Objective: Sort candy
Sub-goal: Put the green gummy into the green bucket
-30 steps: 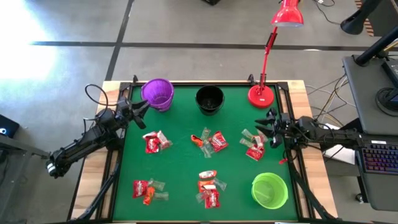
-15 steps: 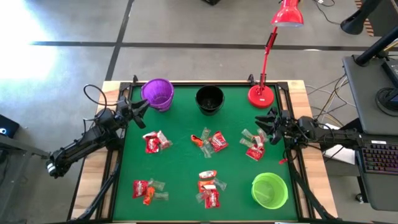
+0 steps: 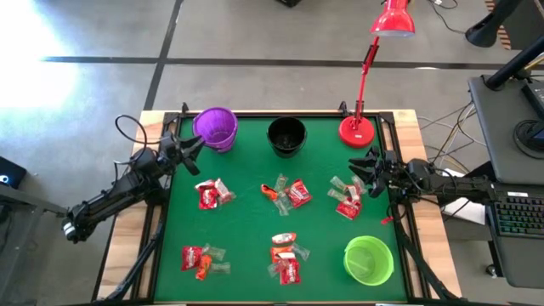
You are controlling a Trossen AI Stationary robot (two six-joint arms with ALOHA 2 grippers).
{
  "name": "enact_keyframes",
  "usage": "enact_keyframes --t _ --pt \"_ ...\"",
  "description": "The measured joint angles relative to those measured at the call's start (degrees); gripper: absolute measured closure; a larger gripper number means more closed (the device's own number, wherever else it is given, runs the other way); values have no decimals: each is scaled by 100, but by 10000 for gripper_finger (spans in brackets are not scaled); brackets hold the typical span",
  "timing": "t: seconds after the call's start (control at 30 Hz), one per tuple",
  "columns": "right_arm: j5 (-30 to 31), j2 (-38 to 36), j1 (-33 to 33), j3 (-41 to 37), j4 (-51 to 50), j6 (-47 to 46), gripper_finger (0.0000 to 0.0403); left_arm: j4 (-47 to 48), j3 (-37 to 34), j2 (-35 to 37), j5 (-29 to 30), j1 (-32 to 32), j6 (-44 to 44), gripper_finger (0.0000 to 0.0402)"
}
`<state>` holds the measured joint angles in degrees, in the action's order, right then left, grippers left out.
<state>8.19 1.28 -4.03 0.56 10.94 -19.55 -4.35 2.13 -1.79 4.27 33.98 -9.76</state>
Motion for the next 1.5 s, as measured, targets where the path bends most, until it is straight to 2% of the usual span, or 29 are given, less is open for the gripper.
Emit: enact_keyframes --t 0.43,0.77,0.93,1.27,1.43,1.5 --pt "103 0 0 -1 0 4 277 -941 -1 -70 -26 0 290 292" --pt "103 0 0 -1 0 2 277 -977 0 -252 -19 0 409 292" --pt "100 0 0 -2 -2 4 277 -1128 0 -355 127 -2 -363 292" --pt "100 0 1 -2 -2 2 277 -1314 1 -561 126 -1 -431 292" --pt "96 0 1 -2 2 -39 277 -1269 324 -790 680 0 -614 292" --pt "96 0 0 -1 4 -39 277 -1208 505 -893 654 -2 -611 292"
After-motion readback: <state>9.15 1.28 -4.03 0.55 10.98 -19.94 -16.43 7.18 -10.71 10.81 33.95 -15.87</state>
